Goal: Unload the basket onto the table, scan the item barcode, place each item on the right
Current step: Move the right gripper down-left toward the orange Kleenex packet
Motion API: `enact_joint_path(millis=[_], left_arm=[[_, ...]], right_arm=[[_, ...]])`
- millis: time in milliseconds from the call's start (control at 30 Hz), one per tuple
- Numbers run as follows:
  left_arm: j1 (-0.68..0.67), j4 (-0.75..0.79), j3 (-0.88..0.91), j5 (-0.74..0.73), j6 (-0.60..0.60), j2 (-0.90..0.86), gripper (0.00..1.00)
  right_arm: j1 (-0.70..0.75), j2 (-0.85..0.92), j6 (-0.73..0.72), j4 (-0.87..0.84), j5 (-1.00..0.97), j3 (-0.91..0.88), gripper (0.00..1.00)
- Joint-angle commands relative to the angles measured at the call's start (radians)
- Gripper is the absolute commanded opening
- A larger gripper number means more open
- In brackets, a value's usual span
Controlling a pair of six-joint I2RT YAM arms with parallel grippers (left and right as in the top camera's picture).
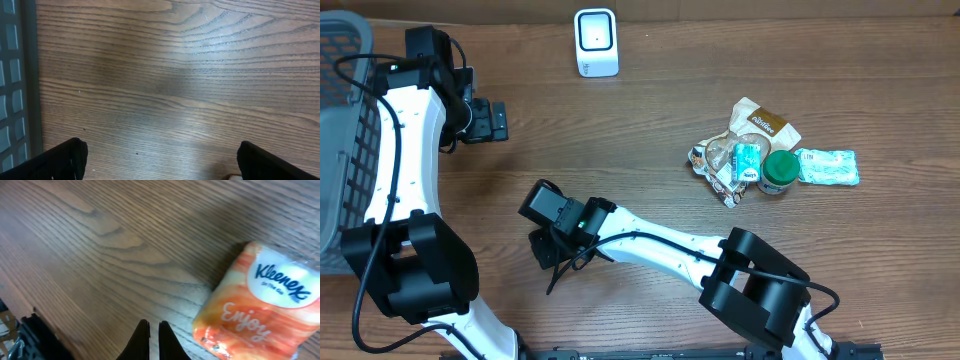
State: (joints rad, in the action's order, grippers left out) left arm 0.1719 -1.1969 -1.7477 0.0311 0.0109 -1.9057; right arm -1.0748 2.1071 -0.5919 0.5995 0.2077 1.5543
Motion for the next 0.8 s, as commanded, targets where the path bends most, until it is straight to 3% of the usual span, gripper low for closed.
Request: enact_joint_path(millis=[0, 467, 767], left_arm=[[0.004, 0.001, -0.017, 0.002, 0.012, 0.01, 1.0], [0.003, 0.001, -0.017, 0.002, 0.012, 0.01, 1.0], [0.003, 0.001, -0.017, 0.002, 0.012, 0.01, 1.0]], right_arm=[[0.004, -0.001, -0.003, -0.009, -0.037, -0.019, 0.05], [0.018, -0.001, -0.003, 0.054, -0.086, -0.056, 0.05], [0.182, -0.001, -0.003, 0.18, -0.129, -0.055, 0.04]])
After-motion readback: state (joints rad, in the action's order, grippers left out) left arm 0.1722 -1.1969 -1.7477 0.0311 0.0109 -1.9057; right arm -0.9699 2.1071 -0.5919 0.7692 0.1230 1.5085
